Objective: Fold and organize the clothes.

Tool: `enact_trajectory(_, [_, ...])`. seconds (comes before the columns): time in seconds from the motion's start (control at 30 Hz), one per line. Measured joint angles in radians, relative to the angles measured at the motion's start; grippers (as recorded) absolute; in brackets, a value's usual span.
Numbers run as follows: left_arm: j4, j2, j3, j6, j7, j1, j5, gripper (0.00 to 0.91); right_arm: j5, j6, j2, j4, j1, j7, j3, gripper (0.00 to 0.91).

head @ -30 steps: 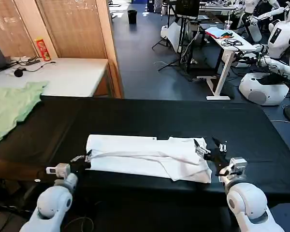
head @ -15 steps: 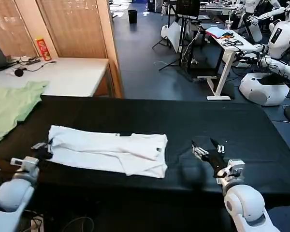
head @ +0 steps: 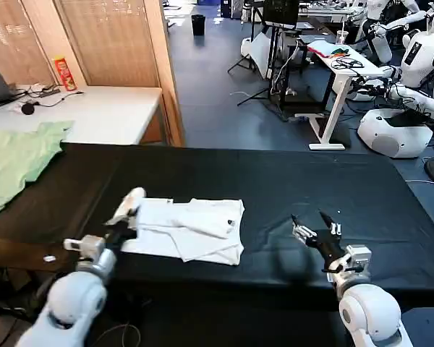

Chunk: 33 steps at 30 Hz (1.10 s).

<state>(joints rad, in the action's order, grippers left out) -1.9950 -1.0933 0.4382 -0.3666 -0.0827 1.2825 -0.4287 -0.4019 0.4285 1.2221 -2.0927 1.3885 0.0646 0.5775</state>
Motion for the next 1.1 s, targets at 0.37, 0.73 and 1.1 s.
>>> enact_trajectory(0.37, [-0.056, -0.151, -0.209, -0.052, -0.034, -0.034, -0.095, 0.0, 0.017, -0.001, 0.009, 0.015, -0.004, 0.0, -0.003, 0.878])
enact_trajectory(0.73, [-0.027, -0.252, -0.305, -0.042, -0.039, -0.079, -0.069, 0.0, 0.032, -0.004, 0.027, 0.021, -0.004, -0.004, -0.015, 0.878])
enact_trajectory(1.1, [0.054, -0.336, -0.34, -0.002, -0.031, -0.071, 0.004, 0.878, 0.036, -0.015, 0.011, 0.037, -0.03, -0.025, -0.049, 0.878])
